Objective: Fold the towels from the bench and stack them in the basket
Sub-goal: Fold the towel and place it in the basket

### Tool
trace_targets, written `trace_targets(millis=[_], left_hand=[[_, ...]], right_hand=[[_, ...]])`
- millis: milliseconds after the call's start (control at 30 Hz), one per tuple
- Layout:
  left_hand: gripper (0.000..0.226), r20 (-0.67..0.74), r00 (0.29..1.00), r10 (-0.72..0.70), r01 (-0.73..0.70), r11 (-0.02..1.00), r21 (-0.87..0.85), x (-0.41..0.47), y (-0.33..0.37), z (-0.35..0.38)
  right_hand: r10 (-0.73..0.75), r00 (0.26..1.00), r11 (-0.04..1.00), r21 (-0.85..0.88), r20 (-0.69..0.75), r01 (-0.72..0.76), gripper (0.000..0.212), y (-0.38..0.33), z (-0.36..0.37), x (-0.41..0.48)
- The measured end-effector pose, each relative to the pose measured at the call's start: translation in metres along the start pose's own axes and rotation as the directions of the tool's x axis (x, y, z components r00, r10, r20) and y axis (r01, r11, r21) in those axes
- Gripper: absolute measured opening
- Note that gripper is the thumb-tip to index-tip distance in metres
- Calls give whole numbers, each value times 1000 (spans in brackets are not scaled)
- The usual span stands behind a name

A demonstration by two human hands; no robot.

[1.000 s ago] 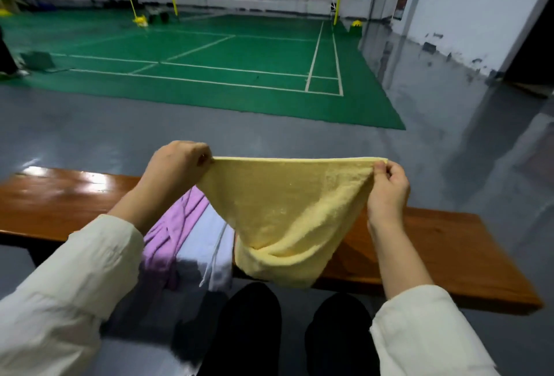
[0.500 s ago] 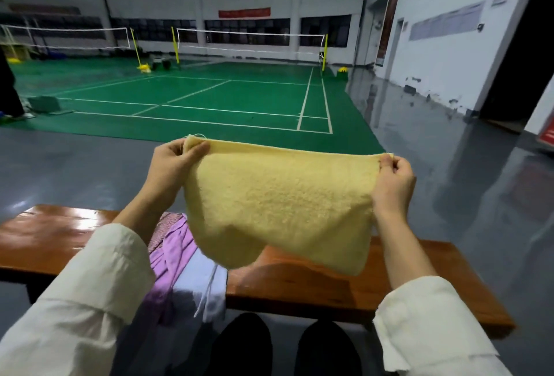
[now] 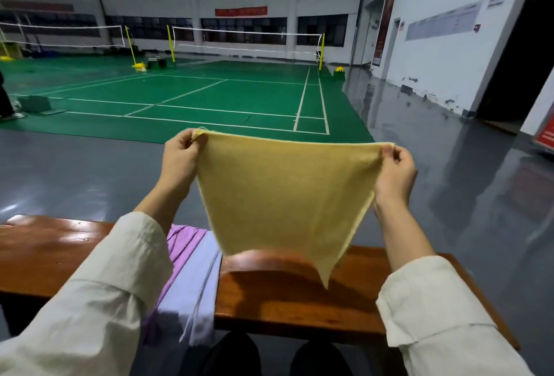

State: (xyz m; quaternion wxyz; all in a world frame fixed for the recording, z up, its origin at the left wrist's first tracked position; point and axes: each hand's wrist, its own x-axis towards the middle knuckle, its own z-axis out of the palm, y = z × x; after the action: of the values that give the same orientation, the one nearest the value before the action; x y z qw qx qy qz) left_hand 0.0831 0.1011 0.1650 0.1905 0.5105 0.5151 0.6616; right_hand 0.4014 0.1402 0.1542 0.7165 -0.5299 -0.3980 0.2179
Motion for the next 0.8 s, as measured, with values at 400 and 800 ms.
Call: trace_targets(millis=[400,800], left_hand=[[8,130,957,-261,243,960,139,-137,-147,-25],[10,156,895,-418,401,907,128,-169,-200,-3]], right_hand=[[200,980,968,-152,-22,-201,10,155,-61,-100],[248,964,884,-430,92,-186,20,202,-63,-135]])
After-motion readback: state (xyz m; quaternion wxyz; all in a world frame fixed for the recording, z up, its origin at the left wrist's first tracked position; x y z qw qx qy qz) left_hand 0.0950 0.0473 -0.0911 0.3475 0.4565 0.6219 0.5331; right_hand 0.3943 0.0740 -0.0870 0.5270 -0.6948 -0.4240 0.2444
